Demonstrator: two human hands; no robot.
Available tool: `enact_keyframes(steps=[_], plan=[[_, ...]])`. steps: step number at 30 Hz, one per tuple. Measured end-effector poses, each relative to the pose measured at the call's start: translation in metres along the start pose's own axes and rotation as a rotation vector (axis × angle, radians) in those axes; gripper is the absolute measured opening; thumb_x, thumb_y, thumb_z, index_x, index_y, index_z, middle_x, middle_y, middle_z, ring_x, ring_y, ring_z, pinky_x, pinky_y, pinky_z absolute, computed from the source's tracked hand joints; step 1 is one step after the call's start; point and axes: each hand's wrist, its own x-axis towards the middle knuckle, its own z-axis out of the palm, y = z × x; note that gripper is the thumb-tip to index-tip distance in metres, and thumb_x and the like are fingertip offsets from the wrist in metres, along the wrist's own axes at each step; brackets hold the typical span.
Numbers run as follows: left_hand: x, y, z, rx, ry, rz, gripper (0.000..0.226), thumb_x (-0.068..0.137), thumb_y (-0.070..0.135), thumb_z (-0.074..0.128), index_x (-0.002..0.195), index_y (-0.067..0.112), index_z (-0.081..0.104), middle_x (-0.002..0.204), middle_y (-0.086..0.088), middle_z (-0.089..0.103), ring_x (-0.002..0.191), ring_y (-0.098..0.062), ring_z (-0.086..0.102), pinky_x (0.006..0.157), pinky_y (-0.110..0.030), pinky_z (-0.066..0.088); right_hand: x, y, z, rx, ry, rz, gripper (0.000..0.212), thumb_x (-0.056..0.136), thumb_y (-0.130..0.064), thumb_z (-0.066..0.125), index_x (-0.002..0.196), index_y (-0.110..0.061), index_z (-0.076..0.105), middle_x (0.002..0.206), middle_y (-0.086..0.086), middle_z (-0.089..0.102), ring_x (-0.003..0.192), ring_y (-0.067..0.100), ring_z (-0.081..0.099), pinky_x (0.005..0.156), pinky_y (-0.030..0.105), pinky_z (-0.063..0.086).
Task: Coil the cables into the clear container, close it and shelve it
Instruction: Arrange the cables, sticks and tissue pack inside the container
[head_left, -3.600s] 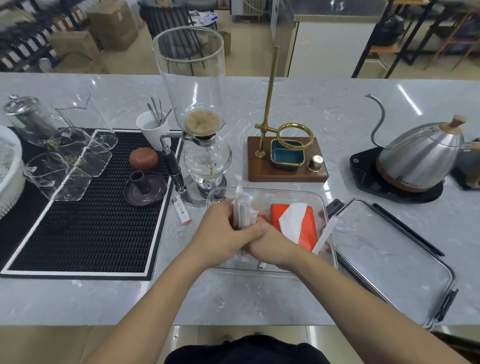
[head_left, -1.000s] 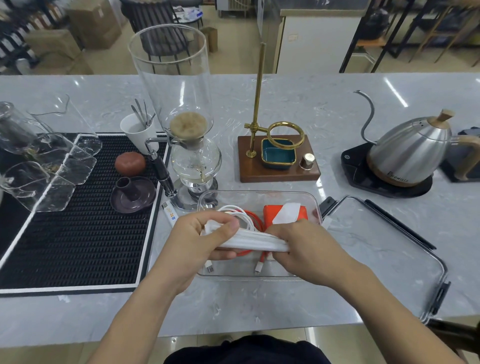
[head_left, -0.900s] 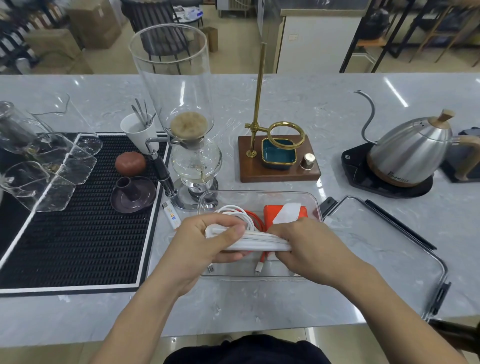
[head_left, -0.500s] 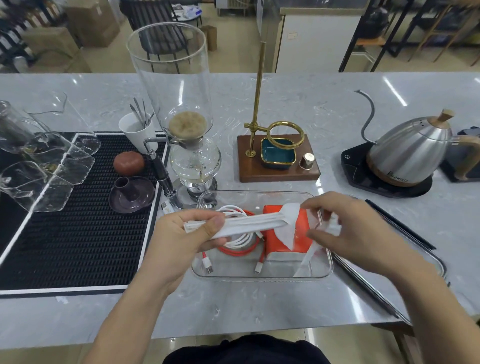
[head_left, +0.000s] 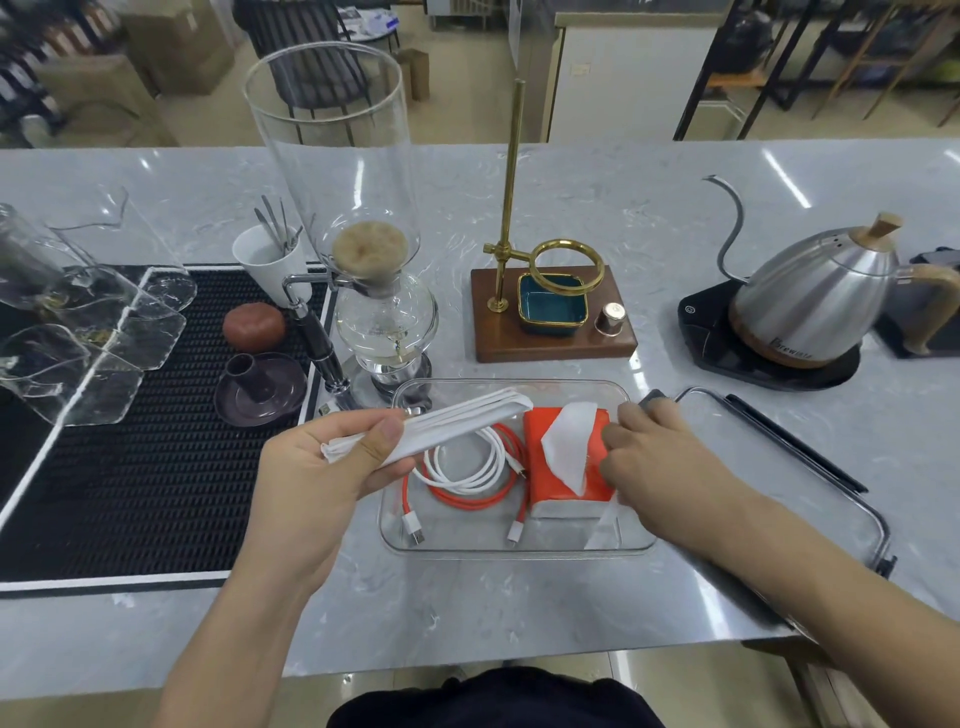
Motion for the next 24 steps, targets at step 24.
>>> enact_keyframes(steps=[24], plan=[[-0.018, -0.012, 0.039, -0.055, -0.137, -0.232, 0.025, 0.091, 0.007, 0.061, 0.074, 0.006, 0.079, 0.09, -0.015, 0.076, 0.079, -0.022, 0.074, 0.063, -0.024, 0.059, 0.014, -0.021, -0.065, 0.791, 0.353, 0.065, 0.008, 0.079, -0.025, 0.066, 0.077, -0.026, 0.073, 0.076, -0.011, 0.066, 0.072, 0.009, 0.057, 0.063, 0.029, 0.046]])
